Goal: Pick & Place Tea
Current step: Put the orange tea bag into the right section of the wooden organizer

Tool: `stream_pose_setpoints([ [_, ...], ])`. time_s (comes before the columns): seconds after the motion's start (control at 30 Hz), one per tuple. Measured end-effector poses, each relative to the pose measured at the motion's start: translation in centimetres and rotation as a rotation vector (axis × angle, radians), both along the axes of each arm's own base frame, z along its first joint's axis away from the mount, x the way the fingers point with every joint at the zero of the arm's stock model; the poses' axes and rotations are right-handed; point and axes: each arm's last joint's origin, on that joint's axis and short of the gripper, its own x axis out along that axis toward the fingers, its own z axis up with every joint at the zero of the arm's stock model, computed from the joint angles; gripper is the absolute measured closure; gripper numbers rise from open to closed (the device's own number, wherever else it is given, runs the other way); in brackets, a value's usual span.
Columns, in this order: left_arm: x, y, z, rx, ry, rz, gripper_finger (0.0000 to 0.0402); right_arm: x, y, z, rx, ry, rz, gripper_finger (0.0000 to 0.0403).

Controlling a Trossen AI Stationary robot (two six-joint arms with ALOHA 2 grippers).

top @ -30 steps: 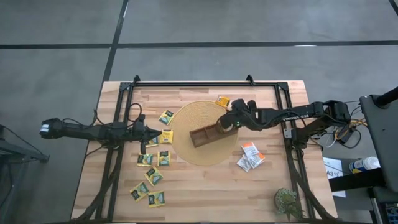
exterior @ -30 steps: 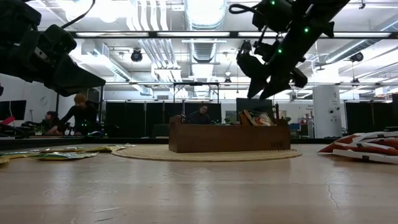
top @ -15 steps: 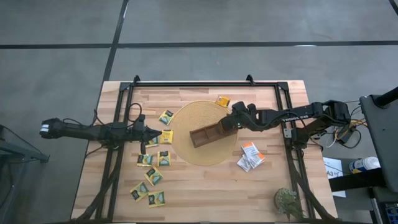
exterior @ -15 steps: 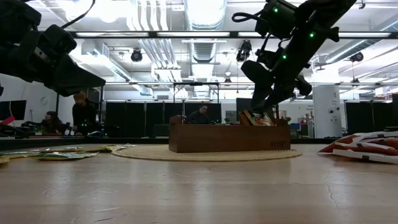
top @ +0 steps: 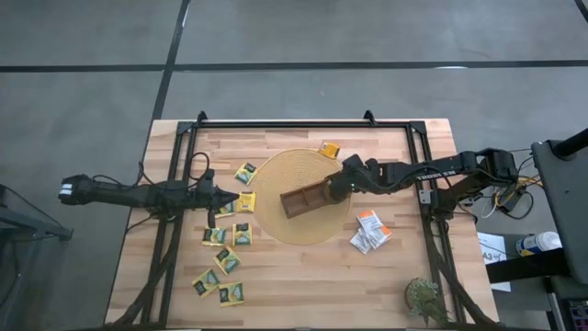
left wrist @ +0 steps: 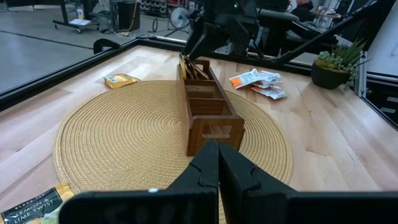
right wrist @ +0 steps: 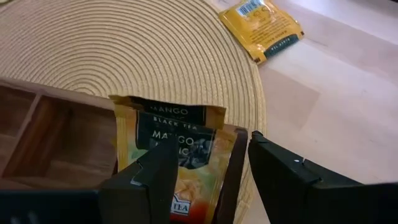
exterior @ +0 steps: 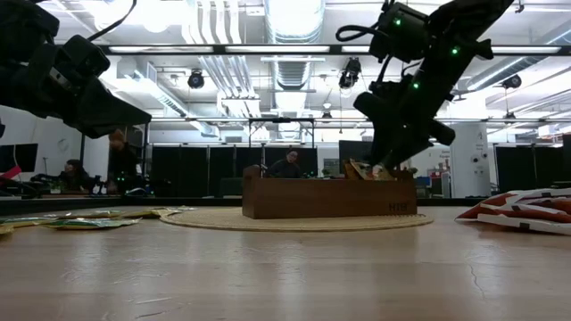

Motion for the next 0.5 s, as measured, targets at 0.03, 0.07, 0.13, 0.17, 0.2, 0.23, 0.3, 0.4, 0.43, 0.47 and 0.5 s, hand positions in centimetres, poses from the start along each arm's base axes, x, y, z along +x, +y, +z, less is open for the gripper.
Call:
stream_pose_setpoints([
  [0.03,0.0,0.0,0.0,0.000,0.000,0.000,0.0402,0.0,0.0,0.0,-0.001,-0.001,0.001,0.0213],
  [0.07,0.0,0.0,0.0,0.000,0.000,0.000,0.0402,0.0,0.0,0.1,-0.002,-0.003,0.002,0.0213],
  [0.13,0.0,0.0,0.0,0.000,0.000,0.000,0.0402,-0.1,0.0,0.3,-0.004,-0.011,0.003,0.0213],
  [0.17,0.0,0.0,0.0,0.000,0.000,0.000,0.0402,-0.1,0.0,0.4,-0.005,-0.017,0.003,0.0213],
  [0.2,0.0,0.0,0.0,0.000,0.000,0.000,0.0402,-0.1,0.0,0.6,-0.011,-0.023,0.000,0.0213],
  [0.23,0.0,0.0,0.0,0.000,0.000,0.000,0.0402,-0.1,0.0,0.8,-0.022,-0.037,-0.006,0.0213],
  [0.3,0.0,0.0,0.0,0.000,0.000,0.000,0.0402,-0.1,-0.1,1.3,-0.056,-0.069,-0.026,0.0213],
  [0.4,0.0,0.0,0.0,0.000,0.000,0.000,0.0402,0.0,-0.3,2.0,-0.115,-0.126,-0.063,0.0213],
  [0.43,0.0,0.0,0.0,0.000,0.000,0.000,0.0402,0.1,-0.4,2.2,-0.132,-0.141,-0.071,0.0213],
  [0.47,0.0,0.0,0.0,0.000,0.000,0.000,0.0402,0.2,-0.4,2.3,-0.144,-0.149,-0.070,0.0213],
  [0.5,0.0,0.0,0.0,0.000,0.000,0.000,0.0402,0.2,-0.5,2.4,-0.154,-0.150,-0.064,0.0213],
])
